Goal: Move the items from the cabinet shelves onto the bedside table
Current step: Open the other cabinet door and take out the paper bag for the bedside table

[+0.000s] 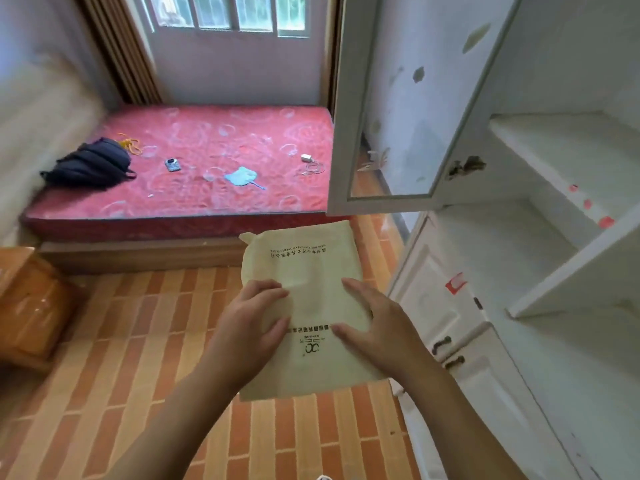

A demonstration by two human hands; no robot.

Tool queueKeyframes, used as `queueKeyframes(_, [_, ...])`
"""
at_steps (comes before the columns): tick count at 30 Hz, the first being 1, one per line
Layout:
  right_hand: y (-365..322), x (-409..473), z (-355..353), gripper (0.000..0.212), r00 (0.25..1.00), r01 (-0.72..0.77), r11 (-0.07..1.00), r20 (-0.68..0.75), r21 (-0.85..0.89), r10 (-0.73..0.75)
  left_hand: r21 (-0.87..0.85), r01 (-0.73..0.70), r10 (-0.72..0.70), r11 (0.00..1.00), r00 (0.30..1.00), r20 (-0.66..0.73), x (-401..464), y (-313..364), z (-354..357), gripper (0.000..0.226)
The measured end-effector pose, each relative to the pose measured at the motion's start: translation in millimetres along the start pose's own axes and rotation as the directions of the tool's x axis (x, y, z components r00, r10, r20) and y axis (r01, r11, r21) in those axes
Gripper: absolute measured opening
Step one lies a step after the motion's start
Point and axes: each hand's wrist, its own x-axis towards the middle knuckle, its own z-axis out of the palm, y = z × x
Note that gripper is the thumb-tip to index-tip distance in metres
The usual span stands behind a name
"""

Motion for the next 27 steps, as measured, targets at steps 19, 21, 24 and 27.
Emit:
queueKeyframes(19, [-167, 244, 181, 0.076, 0.878, 0.339, 0.941, 0.367, -0.024, -0.307, -0.013, 0.317, -0.307, 0.948, 0.909, -0.282, 48, -217, -148, 0.039])
queueKeyframes(21, [-193, 269, 203, 0.077, 0.867, 0.349, 0.937, 0.388, -0.024, -0.313, -0.019, 0.339, -0.330, 0.941, 0.900, -0.286, 55, -245, -170, 0.039])
queueKeyframes(24, [-234, 304, 238, 0.078, 0.849, 0.369, 0.929, 0.411, -0.013, -0.332, -0.034, 0.352, -0.345, 0.935, 0.887, -0.307, 65, -288, -207, 0.040])
queueKeyframes(27, [-272, 332, 272, 0.077, 0.834, 0.375, 0.927, 0.432, 0.011, -0.343, -0.050, 0.376, -0.371, 0.925, 0.870, -0.325, 72, -325, -241, 0.041])
